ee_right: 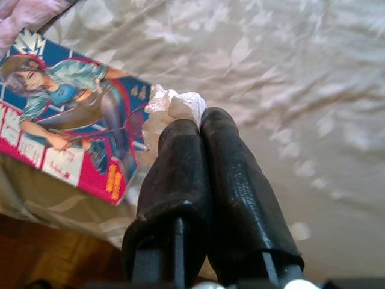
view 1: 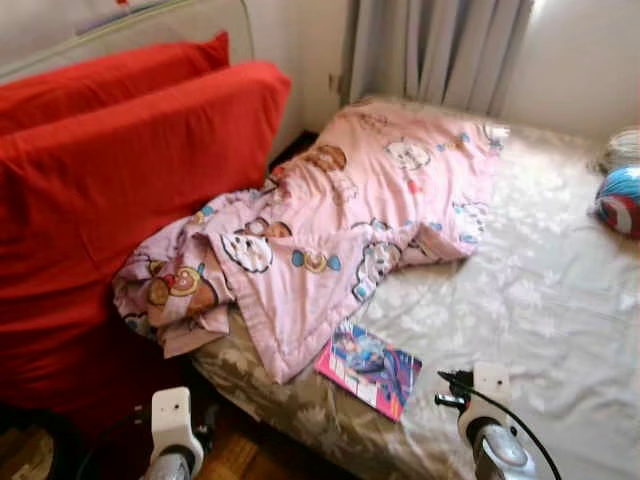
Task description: Clean up the room
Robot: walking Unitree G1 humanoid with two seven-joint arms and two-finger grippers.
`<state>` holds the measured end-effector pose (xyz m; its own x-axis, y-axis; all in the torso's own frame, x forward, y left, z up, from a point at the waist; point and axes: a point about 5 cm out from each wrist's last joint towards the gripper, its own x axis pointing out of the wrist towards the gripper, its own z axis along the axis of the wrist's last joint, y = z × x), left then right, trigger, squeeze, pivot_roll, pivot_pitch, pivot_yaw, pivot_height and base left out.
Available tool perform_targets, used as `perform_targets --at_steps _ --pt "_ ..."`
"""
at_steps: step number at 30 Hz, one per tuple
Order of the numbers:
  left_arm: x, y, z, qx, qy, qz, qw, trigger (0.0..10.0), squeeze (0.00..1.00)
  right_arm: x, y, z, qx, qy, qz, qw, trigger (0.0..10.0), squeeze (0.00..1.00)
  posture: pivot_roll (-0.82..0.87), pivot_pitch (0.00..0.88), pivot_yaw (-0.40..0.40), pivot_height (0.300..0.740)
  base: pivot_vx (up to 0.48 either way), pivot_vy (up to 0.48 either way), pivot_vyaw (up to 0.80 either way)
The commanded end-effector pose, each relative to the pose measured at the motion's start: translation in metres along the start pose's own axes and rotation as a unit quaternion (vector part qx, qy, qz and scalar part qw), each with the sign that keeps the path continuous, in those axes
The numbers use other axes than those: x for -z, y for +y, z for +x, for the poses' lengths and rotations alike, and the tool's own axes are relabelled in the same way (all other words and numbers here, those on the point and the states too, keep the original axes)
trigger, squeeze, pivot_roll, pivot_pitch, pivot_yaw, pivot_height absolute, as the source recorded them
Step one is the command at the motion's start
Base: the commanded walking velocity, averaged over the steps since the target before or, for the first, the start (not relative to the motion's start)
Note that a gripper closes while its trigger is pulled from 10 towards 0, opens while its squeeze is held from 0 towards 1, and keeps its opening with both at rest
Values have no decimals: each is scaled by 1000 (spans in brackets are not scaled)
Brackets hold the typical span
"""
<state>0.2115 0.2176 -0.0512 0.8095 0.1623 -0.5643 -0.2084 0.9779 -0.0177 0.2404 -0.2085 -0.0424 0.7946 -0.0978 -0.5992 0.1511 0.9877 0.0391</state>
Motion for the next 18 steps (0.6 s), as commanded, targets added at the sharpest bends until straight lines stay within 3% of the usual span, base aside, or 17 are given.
perform_targets --at_steps 1,5,9,12,18 --pt "7 1 -1 -9 19 -3 1000 10000 0 10 -4 -2 3 27 -9 1000 10000 0 3 0 -65 740 0 0 0" --pt "29 1 -8 -8 74 7 997 10000 0 23 -17 -8 29 57 6 998 10000 0 -33 0 -37 740 0 0 0" --pt "38 10 -12 -20 99 6 995 10000 0 42 -22 -15 42 89 25 995 10000 0 -31 0 -27 740 0 0 0" --pt "39 15 -13 -27 105 -4 994 10000 0 51 -21 -19 37 106 20 993 10000 0 -40 0 -12 740 0 0 0" --pt "28 16 -6 -18 99 22 995 10000 0 54 -22 -20 46 120 31 991 10000 0 -29 0 7 740 0 0 0"
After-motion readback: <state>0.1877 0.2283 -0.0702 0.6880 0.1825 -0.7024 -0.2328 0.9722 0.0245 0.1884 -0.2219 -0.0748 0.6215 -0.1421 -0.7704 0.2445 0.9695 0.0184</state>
